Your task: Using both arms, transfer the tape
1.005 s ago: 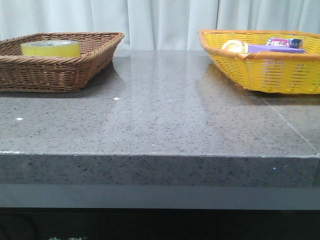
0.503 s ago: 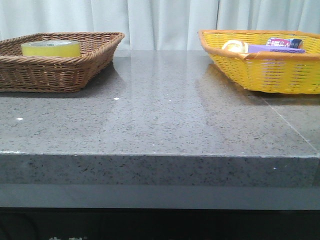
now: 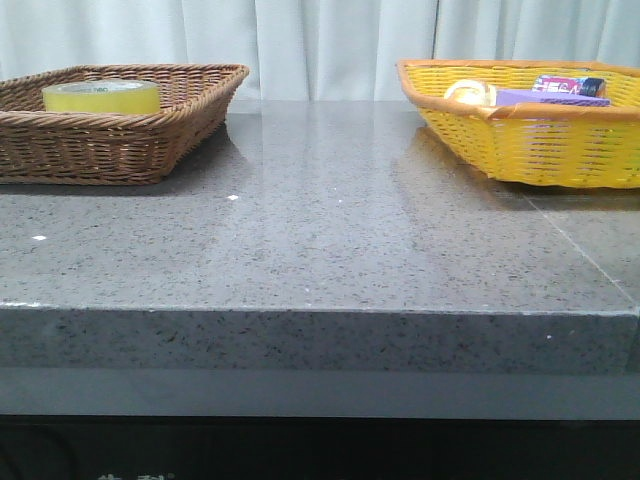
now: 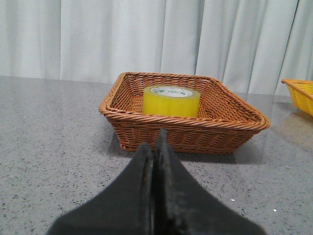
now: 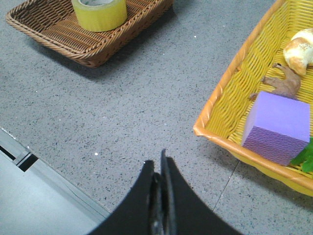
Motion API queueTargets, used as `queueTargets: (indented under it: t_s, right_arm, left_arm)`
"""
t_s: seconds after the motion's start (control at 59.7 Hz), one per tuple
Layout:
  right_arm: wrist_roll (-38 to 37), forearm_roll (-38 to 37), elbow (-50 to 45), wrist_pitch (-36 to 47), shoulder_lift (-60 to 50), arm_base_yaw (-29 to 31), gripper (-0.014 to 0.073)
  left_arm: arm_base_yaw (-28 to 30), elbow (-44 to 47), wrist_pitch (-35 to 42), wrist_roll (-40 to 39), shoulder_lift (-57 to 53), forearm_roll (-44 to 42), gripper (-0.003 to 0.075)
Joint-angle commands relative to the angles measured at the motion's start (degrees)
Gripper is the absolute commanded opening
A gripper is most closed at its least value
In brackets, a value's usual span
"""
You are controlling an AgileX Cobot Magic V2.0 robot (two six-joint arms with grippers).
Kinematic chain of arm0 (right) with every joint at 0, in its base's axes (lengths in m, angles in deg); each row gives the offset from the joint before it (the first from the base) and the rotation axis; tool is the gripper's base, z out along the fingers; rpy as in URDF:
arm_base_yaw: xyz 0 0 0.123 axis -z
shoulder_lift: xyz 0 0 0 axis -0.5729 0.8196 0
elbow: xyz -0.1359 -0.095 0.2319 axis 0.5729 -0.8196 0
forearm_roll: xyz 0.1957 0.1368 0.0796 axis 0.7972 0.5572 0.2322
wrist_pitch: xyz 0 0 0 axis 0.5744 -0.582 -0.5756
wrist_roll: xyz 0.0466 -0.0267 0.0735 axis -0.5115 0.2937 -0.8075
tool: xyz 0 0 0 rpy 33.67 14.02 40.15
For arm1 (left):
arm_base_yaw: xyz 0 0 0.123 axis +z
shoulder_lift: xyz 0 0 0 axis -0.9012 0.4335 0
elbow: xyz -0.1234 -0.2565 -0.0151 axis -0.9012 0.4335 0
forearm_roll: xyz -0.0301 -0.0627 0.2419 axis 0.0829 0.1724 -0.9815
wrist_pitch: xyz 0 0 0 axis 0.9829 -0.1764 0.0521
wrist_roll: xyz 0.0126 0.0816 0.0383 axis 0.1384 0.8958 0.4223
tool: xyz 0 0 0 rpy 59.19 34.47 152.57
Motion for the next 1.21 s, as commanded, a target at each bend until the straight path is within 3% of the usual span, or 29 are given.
queueTargets:
  t_s: [0.0, 0.318, 0.553, 0.653, 0.788, 1.19]
  right_arm:
    - [0.0, 0.8, 1.4, 3.7, 0.0, 0.4, -0.0068]
    - [0.1, 0.1, -1.9, 6.2, -3.3, 2.7, -0.0068]
    - [0.1, -0.4, -17.6, 19.1, -18.4, 14.2, -0.0068]
    - [0.1, -0.5, -26.7, 26.1, -26.8, 17.9, -0.0068]
    - [0.0, -0.5, -35.5, 29.7, -35.4, 21.0, -0.0068]
    - [0.0, -0.5, -50.2, 34.6, -47.4, 21.1, -0.0068]
  left_arm:
    - [0.0, 2.3, 4.7, -0.3, -1.0, 0.2, -0.0020]
    - [0.0, 2.3, 4.7, -0.3, -1.0, 0.2, -0.0020]
    - [0.0, 2.3, 4.7, -0.3, -1.0, 0.2, -0.0020]
    - [0.0, 2.3, 4.7, -0.3, -1.0, 0.2, -0.0020]
    - [0.0, 2.3, 4.7, -0.3, -1.0, 0.2, -0.0020]
    - [0.0, 2.3, 4.7, -0.3, -1.0, 0.2, -0.0020]
